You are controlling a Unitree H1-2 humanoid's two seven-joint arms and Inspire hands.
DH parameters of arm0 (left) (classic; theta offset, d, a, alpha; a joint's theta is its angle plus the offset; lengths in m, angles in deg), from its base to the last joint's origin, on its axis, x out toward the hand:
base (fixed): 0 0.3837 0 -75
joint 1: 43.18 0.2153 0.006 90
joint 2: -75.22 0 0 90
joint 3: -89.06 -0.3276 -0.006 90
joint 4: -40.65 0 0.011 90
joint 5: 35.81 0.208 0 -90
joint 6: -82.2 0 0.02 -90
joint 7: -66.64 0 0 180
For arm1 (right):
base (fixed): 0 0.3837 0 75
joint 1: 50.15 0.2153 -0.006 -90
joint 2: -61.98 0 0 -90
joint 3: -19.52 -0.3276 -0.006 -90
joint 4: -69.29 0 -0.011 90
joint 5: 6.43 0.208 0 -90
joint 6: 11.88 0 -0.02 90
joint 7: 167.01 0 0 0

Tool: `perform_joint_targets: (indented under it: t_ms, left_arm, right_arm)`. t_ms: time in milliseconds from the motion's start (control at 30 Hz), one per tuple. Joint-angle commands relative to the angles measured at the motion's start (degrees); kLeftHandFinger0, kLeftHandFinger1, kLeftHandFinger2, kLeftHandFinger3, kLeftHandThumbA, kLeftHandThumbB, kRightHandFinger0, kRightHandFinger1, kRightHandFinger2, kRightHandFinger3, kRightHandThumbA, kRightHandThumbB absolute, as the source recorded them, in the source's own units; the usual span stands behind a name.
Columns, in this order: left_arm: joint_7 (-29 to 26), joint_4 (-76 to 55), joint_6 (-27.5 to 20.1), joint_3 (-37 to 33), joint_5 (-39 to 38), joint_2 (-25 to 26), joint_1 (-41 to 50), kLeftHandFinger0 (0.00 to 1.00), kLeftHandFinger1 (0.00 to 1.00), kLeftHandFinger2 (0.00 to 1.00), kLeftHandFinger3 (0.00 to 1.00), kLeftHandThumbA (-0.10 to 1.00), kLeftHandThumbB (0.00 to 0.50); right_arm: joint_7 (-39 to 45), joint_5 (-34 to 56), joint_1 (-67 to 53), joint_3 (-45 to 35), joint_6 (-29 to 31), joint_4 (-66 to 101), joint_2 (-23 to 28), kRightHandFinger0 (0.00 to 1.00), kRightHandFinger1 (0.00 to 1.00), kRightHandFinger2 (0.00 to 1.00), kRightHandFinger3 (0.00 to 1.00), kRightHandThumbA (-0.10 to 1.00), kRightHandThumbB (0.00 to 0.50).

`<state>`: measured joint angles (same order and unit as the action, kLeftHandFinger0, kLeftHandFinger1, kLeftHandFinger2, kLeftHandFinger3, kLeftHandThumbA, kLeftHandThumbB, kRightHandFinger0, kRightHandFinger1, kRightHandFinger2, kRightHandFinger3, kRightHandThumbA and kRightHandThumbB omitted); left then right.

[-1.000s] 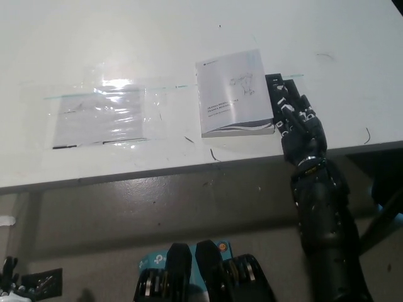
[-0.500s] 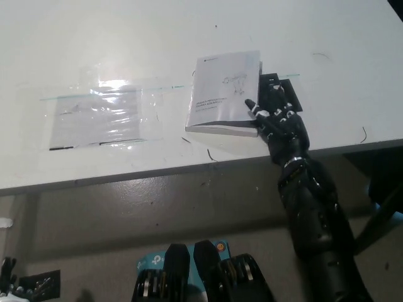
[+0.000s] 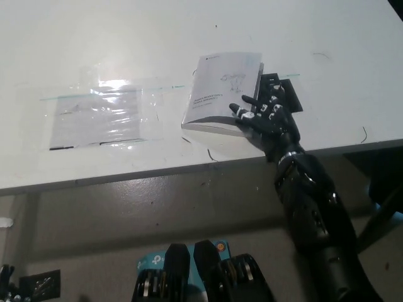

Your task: The robot uses its right hand to slide under the cover of the book kept in the middle of the desk and open it

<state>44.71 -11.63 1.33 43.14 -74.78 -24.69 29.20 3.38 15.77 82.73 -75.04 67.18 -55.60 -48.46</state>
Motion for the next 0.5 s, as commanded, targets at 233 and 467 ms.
perform_joint_targets:
  t_ms: [233, 467]
  left_arm:
    - [0.21, -2.84, 0.44, -1.86, 1.04, 1.06, 1.42, 1.00, 1.00, 1.00, 1.00, 1.00, 0.000]
    - [0.39, -1.75, -0.13, -1.87, 0.74, 1.24, 1.99, 1.00, 1.00, 1.00, 1.00, 1.00, 0.000]
  right_arm:
    - [5.07, -4.30, 7.72, 3.01, -0.48, 1.50, 0.69, 0.45, 0.57, 0.66, 0.95, 0.92, 0.203]
    - [6.89, -6.14, 11.86, 4.39, 0.08, 0.97, 0.85, 0.48, 0.59, 0.67, 0.94, 0.92, 0.178]
